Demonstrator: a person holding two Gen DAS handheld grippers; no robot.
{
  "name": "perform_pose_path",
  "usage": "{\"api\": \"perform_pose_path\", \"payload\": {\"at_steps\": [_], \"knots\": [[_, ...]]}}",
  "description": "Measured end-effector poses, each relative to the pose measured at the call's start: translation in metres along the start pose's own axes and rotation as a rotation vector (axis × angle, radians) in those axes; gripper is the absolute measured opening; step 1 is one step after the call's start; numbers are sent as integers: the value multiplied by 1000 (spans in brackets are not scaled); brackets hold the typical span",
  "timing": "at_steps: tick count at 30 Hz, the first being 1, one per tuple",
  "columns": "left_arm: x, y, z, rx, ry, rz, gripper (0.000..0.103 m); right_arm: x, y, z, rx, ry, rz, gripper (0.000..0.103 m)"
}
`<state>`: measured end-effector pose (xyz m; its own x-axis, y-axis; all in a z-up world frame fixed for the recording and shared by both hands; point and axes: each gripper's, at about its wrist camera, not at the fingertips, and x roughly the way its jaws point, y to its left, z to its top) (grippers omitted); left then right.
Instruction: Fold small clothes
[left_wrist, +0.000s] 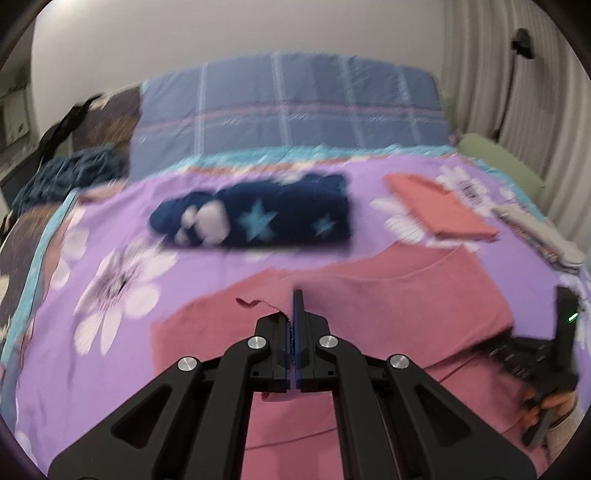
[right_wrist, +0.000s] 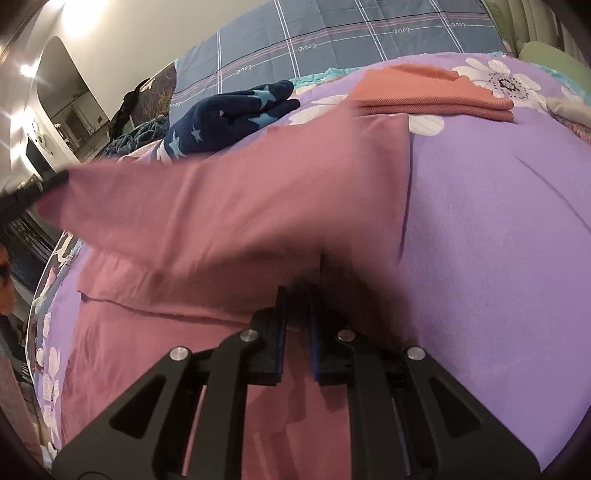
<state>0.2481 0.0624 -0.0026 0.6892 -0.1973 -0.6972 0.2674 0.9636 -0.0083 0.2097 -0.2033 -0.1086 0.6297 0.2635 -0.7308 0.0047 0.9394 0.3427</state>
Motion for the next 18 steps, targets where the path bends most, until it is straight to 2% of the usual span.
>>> {"api": "perform_pose_path", "payload": {"at_steps": [6, 8, 13, 16, 18], "knots": [[37, 45, -48, -71, 139, 51, 1, 1, -3, -1, -3, 0, -2, 11], [43, 53, -58, -92, 155, 65, 1, 1, -3, 0, -4, 0, -3, 12], [30, 77, -60, -194, 110, 53, 0, 2, -3, 1, -6, 0, 0, 14], [18, 83, -53, -192, 65, 74, 0, 2, -1, 1, -20, 0, 7, 20], [17, 88, -52, -200, 68, 65, 0, 2, 1, 0, -33, -1, 6, 23]]}}
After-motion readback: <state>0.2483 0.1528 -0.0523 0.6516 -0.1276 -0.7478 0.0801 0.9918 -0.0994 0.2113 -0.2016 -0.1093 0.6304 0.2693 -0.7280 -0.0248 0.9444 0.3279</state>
